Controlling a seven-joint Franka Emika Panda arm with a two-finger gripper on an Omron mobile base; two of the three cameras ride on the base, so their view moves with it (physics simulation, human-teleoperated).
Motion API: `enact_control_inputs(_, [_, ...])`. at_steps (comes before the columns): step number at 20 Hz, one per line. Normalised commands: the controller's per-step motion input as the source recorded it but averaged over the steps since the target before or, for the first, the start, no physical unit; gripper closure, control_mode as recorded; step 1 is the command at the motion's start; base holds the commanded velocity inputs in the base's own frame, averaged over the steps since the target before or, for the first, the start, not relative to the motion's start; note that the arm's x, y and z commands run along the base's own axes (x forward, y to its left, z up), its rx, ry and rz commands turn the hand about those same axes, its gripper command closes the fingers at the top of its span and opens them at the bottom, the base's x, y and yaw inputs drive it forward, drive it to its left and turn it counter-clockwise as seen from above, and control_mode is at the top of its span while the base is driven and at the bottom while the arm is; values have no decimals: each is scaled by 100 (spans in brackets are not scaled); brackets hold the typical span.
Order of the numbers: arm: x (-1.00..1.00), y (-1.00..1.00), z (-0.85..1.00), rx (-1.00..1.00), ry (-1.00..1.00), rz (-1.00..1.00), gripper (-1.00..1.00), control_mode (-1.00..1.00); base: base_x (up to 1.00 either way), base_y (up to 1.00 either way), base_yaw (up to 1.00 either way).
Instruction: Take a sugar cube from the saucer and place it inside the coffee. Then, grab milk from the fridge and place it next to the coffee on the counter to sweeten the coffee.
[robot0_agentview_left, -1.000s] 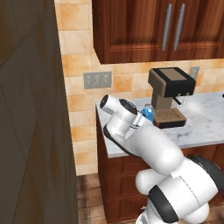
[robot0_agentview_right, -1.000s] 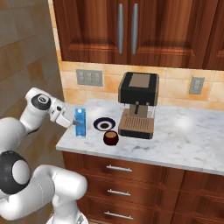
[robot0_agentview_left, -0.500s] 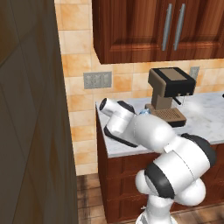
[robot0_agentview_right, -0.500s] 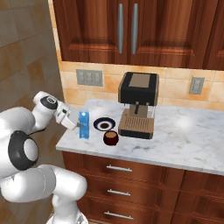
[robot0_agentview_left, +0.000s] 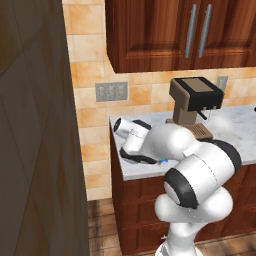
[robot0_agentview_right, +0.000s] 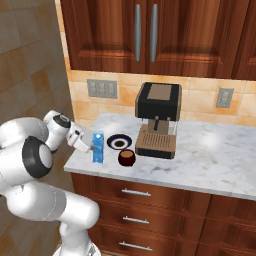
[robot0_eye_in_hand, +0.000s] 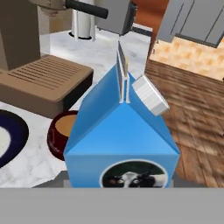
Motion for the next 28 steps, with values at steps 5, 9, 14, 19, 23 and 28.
enact_control_inputs(5, [48, -11, -17, 0, 0, -2, 100, -100, 0, 0, 0])
enact_control_inputs(9, [45, -5, -9, -1, 0, -4, 100, -100, 0, 0, 0])
enact_control_inputs(14, [28, 0, -19, 0, 0, -2, 100, -100, 0, 0, 0])
enact_control_inputs(19, [2, 0, -33, 0, 0, -2, 100, -100, 0, 0, 0])
enact_control_inputs(23, [1, 0, -24, 0, 0, 0, 100, -100, 0, 0, 0])
enact_control_inputs(28, [0, 0, -10, 0, 0, 0, 100, -100, 0, 0, 0])
